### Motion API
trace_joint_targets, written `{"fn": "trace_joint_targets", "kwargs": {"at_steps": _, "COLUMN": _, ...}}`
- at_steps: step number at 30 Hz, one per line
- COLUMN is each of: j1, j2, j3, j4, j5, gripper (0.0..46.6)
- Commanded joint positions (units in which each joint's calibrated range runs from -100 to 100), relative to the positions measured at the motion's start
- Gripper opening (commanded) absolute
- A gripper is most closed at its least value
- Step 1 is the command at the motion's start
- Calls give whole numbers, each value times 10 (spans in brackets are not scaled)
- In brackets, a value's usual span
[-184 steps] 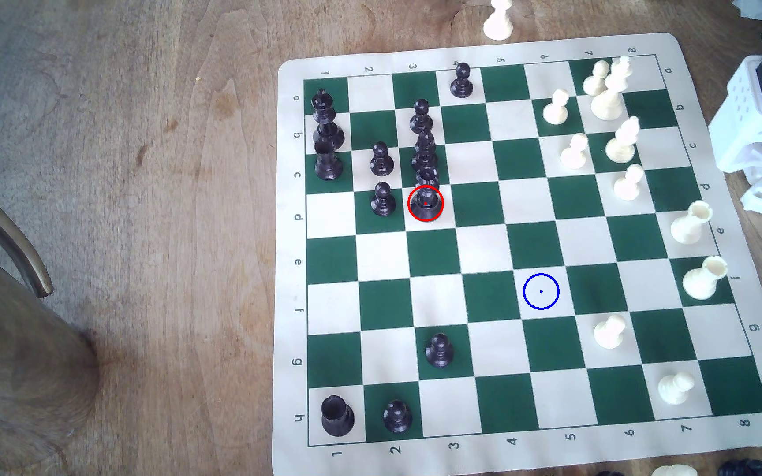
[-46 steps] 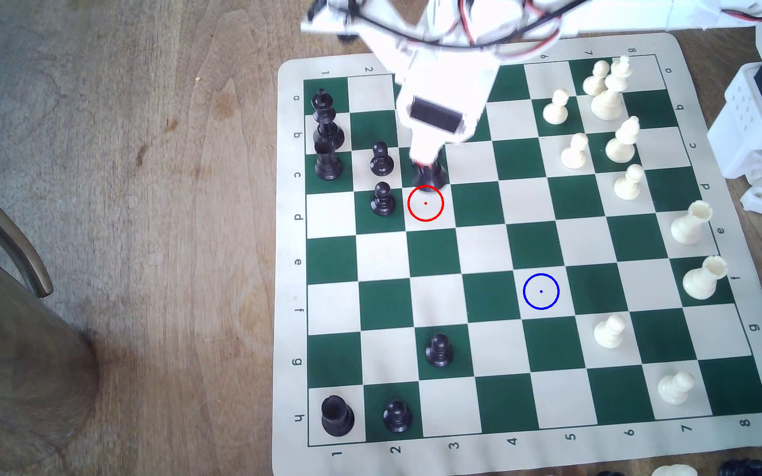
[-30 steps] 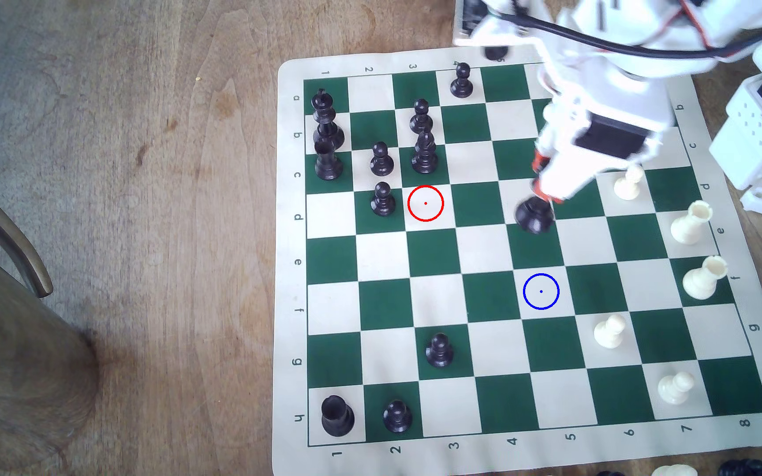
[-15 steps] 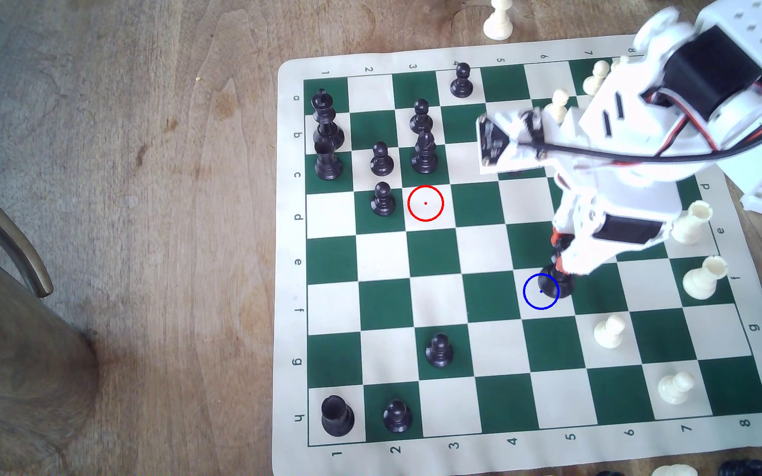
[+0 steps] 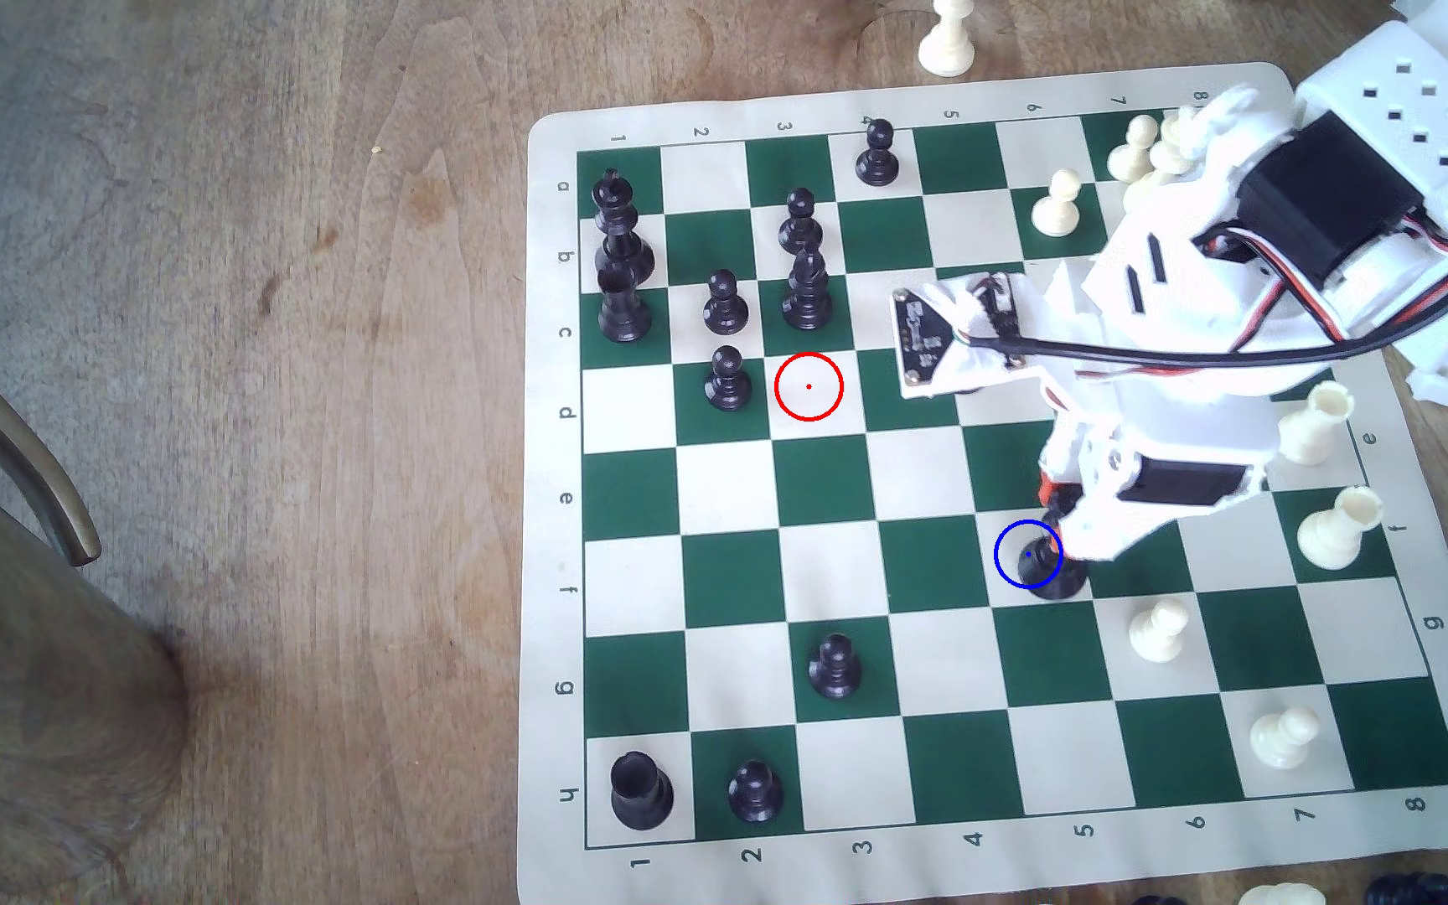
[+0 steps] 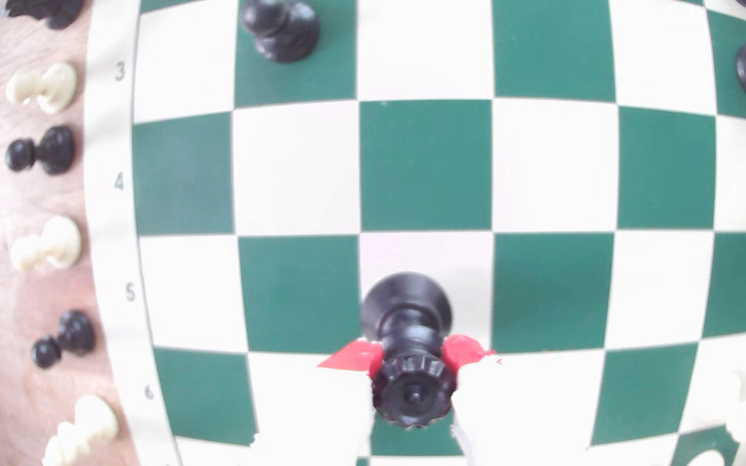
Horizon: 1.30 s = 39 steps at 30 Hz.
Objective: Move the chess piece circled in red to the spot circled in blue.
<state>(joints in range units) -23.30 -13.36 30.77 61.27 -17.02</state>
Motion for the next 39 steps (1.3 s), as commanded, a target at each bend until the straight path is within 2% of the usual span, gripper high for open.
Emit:
{"fn": "trace_joint_targets", "kwargs": {"at_steps": 1, "j1": 12, "j2": -12, "j3": -39, "j4": -2, "j5": 5, "gripper": 2}}
{"fn": "trace_joint_targets", "kwargs": {"at_steps": 18, "j1": 21, "j2": 22, "j3": -33, "j4": -21, "j5": 7, "gripper": 2}}
{"fn": "trace_joint_targets", "kwargs": {"at_steps": 24, "j1": 24, "j2": 11, "j3": -26, "j4": -27, "j5": 5, "gripper": 140}}
{"fn": "trace_joint_targets", "kwargs": {"at_steps": 32, "j1": 29, "j2": -7, "j3": -22, "j4": -27, "j5": 5, "gripper": 180}}
{"fn": "trace_joint_targets", "kwargs": {"at_steps": 39, "j1": 29, "j2": -15, "j3": -11, "j4": -17, "j5": 7, "gripper": 196}}
